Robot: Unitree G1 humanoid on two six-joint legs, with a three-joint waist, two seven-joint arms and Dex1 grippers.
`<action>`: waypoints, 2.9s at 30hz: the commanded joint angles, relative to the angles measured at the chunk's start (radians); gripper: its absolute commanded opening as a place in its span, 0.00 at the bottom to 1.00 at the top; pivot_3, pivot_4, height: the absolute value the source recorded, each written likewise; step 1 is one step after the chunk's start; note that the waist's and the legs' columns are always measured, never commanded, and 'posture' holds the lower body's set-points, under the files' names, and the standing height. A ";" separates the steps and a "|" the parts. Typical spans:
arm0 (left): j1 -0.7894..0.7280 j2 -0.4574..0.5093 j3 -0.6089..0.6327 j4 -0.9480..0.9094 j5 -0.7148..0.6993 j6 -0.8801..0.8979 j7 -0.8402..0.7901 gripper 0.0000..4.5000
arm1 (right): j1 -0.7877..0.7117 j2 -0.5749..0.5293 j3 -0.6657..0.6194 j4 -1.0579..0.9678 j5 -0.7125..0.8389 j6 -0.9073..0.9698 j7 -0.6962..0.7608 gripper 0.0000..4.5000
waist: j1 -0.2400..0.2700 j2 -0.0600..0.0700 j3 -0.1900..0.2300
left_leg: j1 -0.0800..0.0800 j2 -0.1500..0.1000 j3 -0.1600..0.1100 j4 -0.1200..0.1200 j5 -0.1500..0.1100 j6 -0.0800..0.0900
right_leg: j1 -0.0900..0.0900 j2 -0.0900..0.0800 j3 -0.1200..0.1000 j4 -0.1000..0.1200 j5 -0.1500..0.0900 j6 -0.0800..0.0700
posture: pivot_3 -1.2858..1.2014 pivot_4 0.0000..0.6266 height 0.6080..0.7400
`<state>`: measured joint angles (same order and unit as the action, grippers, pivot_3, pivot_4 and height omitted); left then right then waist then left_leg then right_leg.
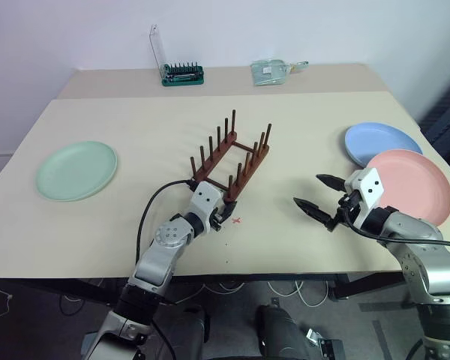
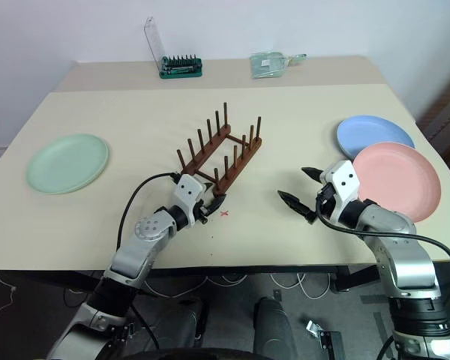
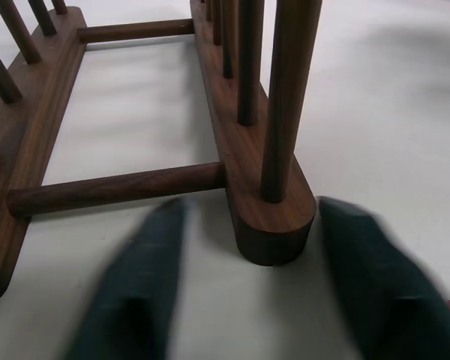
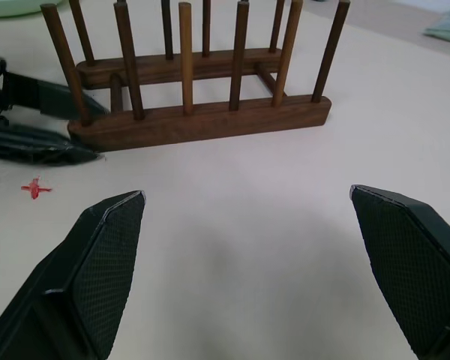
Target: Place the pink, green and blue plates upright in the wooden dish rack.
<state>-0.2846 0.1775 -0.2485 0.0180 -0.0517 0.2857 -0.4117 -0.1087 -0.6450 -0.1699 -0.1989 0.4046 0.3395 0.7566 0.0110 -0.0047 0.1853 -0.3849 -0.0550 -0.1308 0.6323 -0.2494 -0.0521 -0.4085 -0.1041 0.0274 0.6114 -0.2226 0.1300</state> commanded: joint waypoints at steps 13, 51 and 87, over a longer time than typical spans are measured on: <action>-0.097 0.210 -0.051 0.169 -0.064 -0.207 -0.517 0.16 | 0.042 -0.010 0.012 -0.037 -0.033 -0.001 0.004 1.00 | -0.005 0.001 0.000 | 0.000 0.001 0.000 -0.001 0.000 0.000 | 0.000 0.001 0.000 0.000 0.000 -0.001 | 0.52 0.24 1.00; -0.029 0.141 0.041 0.138 -0.035 -0.029 -0.290 0.00 | -0.175 0.123 0.233 0.164 -0.292 0.096 -0.227 0.02 | -0.012 0.004 -0.004 | 0.010 -0.001 -0.001 -0.003 -0.001 0.002 | 0.009 -0.001 0.000 0.000 -0.005 0.000 | 0.52 0.24 1.00; 0.152 0.408 0.227 -0.079 -0.226 -0.035 -0.449 0.00 | 0.016 -0.177 -0.086 -0.020 -0.229 0.063 -0.051 0.99 | -0.024 0.004 -0.004 | 0.009 0.001 0.000 -0.005 -0.002 0.003 | 0.005 0.000 0.000 0.001 -0.009 0.001 | 0.52 0.24 1.00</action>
<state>-0.1409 0.5737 -0.0099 -0.0047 -0.2591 0.2441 -0.8269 -0.0949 -0.7984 -0.2033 -0.1761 0.1791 0.4099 0.7168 -0.0130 -0.0003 0.1809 -0.3767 -0.0541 -0.1305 0.6270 -0.2517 -0.0490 -0.4035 -0.1045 0.0275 0.6120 -0.2316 0.1305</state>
